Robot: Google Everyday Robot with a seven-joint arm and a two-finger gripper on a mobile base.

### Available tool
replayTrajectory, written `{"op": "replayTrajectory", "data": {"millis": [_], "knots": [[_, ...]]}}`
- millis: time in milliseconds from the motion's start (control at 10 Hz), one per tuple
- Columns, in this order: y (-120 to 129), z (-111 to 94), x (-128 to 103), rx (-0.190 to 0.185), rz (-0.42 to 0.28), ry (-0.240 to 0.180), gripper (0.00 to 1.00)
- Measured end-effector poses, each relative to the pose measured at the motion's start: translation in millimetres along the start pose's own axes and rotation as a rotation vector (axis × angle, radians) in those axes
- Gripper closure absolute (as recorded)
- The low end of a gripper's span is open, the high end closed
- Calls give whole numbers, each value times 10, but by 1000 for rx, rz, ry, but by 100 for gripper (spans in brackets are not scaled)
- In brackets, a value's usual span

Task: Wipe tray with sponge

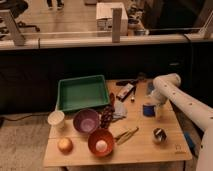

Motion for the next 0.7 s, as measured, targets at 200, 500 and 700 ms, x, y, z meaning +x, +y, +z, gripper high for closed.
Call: {"op": "replayTrajectory", "data": {"millis": [200,500,700], "knots": [[25,72,-34,-18,-6,-7,47],[-12,138,-95,-34,-28,-13,75],[-26,153,-105,-39,-35,-15,95]]}}
